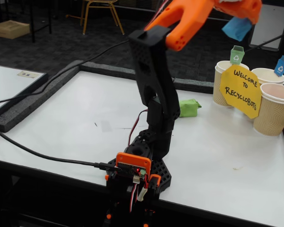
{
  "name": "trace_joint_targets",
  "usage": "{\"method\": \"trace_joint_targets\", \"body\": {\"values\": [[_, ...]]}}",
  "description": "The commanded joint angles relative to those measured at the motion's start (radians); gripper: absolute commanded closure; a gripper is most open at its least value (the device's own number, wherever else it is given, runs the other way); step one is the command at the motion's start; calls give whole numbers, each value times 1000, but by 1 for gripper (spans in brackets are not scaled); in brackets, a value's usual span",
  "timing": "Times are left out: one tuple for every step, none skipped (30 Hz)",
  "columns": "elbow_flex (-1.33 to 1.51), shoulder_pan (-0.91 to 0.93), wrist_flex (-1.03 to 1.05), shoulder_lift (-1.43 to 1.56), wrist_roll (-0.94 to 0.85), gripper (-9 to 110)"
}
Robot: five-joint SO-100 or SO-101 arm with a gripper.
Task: Sort rubbish by color.
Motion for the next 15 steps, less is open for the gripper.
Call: {"method": "trace_joint_targets", "body": {"values": [[-241, 48, -44, -80, -35, 101], [-279, 51, -48, -114, -37, 101], [-321, 54, -51, -152, -37, 101], [-367, 55, -51, -192, -40, 101], [-413, 55, -51, -233, -41, 101], [-449, 57, -51, -270, -46, 101], [-479, 57, -52, -302, -52, 101], [-500, 57, -57, -330, -58, 101], [-522, 57, -64, -360, -66, 101], [-548, 57, -71, -393, -67, 101], [-578, 57, -75, -430, -69, 101], [-615, 57, -75, -469, -69, 101], [-658, 57, -72, -511, -69, 101], [-692, 57, -72, -549, -69, 101], [-723, 57, -72, -584, -69, 101]]}}
